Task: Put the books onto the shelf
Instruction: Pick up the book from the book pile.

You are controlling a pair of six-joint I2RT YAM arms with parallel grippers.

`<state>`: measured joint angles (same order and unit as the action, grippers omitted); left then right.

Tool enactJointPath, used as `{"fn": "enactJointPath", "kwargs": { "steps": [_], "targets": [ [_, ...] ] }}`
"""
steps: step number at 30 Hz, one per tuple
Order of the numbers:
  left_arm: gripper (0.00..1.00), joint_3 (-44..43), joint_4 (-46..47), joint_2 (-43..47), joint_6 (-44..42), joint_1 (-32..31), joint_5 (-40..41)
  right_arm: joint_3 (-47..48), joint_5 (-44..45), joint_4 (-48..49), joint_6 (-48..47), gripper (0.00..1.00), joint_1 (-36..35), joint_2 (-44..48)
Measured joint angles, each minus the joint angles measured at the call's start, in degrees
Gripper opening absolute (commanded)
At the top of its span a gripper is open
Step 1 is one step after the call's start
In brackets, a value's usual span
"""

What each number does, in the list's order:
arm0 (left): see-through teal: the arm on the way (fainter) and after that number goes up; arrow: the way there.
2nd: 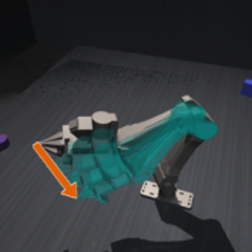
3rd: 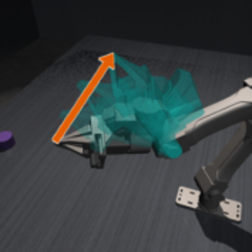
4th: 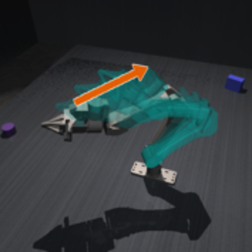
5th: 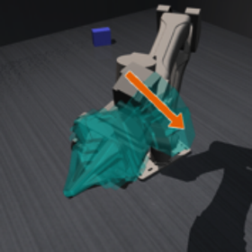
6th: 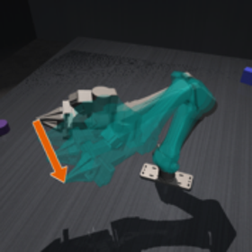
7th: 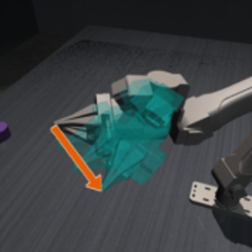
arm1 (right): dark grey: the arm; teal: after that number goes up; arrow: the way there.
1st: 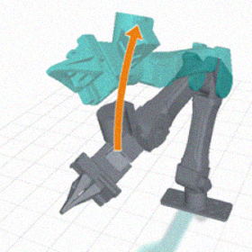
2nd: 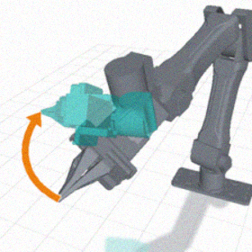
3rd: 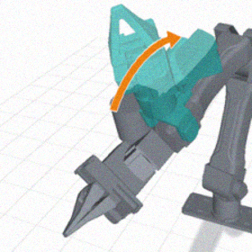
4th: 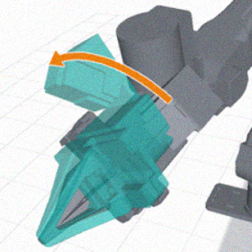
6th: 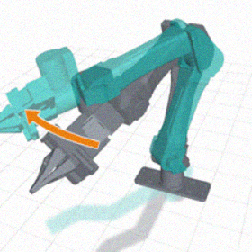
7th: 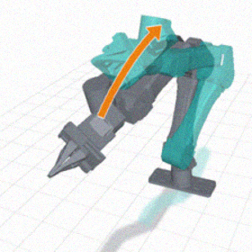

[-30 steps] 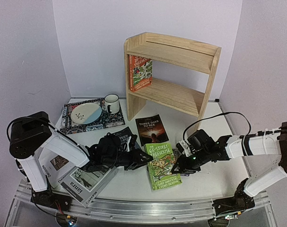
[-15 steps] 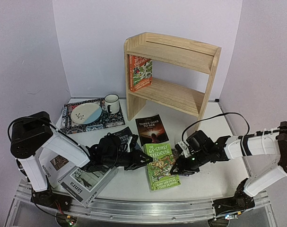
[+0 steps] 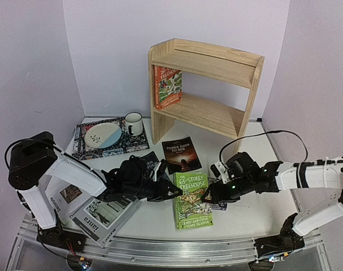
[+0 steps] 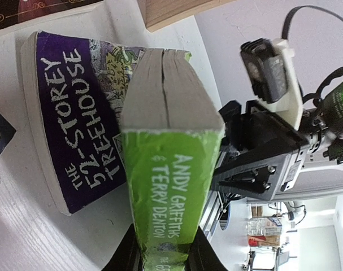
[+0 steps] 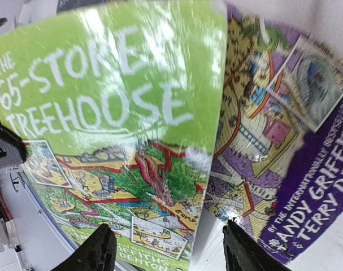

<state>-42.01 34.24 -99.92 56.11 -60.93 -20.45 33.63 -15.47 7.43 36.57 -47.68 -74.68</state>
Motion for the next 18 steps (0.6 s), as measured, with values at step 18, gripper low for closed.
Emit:
{"fn": "enactJointPath", "kwargs": {
  "steps": [18],
  "targets": [
    [0.0,-18.29,-41.24,18.24,-22.43,1.03,10.95,-1.47,17.95,-1.88,-7.58,0.81,0.01,18.9]
  ]
}}
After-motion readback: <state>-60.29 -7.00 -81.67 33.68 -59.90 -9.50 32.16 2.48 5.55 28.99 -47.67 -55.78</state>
